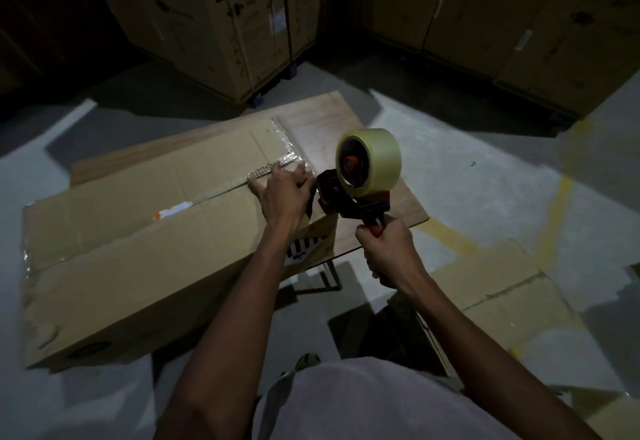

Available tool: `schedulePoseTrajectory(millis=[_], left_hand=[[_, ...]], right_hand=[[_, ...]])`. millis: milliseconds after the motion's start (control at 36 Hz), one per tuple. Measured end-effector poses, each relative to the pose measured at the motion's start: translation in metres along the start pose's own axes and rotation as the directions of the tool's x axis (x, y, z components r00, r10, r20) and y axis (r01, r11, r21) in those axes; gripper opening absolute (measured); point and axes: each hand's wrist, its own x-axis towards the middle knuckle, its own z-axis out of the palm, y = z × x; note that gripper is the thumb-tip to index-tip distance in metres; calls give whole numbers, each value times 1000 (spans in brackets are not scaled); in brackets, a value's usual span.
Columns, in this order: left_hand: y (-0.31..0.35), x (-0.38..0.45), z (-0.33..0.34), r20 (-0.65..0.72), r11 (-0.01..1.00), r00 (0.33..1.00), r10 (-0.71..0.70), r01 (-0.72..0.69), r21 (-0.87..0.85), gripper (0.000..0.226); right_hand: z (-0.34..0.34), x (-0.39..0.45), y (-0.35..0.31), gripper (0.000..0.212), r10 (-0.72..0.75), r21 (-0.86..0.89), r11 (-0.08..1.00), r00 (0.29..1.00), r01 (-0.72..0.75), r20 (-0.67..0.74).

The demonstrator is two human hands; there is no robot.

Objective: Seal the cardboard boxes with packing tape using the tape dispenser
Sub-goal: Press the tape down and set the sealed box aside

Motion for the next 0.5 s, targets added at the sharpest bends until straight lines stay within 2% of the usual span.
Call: schedulePoseTrajectory(millis=[361,500], left_hand=[[-4,2,8,13,991,998,-57,55,119,37],[-3,-1,2,16,992,999,-45,43,119,45]], right_hand=[[-12,-6,-6,20,29,31,999,997,-31,70],[-17,-9,0,17,45,43,998,995,-49,93]])
